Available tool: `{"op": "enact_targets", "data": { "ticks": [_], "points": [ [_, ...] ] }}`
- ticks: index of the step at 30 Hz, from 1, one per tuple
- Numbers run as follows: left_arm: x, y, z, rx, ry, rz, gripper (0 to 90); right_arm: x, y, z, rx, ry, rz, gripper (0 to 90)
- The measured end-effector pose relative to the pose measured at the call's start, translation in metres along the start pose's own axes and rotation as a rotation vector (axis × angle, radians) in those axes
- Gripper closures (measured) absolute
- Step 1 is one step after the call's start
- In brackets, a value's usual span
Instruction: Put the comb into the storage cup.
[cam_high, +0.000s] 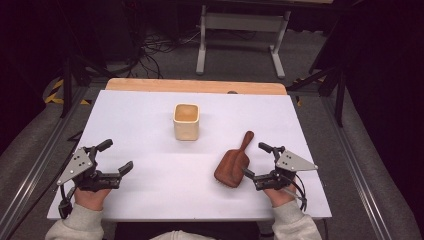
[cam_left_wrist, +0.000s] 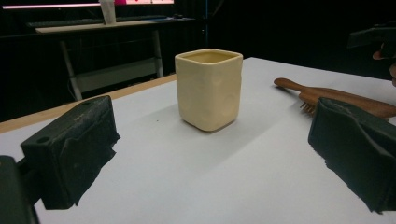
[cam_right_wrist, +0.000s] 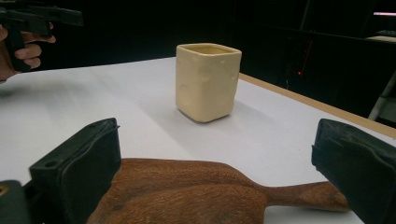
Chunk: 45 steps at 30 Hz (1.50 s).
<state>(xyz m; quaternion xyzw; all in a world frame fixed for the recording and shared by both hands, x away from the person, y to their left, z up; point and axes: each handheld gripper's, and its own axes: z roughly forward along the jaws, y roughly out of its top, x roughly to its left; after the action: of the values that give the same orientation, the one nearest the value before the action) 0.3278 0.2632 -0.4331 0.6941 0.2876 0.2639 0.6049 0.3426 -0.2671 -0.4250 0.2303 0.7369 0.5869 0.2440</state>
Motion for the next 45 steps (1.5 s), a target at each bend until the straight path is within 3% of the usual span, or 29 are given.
{"op": "enact_targets", "data": {
  "ticks": [15, 20, 34, 45],
  "points": [
    [0.001, 0.001, 0.000, 0.004, 0.001, 0.009, 2.1, 0.000, 0.001, -0.001, -0.005, -0.003, -0.001, 1.9],
    [0.001, 0.001, 0.000, 0.003, -0.021, -0.012, 1.0, -0.001, 0.002, 0.000, 0.001, 0.003, 0.000, 2.4],
    [0.002, 0.003, 0.000, 0.017, -0.028, -0.006, 0.5, -0.011, 0.018, 0.008, 0.031, 0.020, 0.023, 5.0],
    [0.002, 0.003, 0.000, 0.027, -0.021, 0.000, 1.0, -0.027, 0.043, 0.028, 0.073, 0.048, 0.013, 5.5]
  ]
}}
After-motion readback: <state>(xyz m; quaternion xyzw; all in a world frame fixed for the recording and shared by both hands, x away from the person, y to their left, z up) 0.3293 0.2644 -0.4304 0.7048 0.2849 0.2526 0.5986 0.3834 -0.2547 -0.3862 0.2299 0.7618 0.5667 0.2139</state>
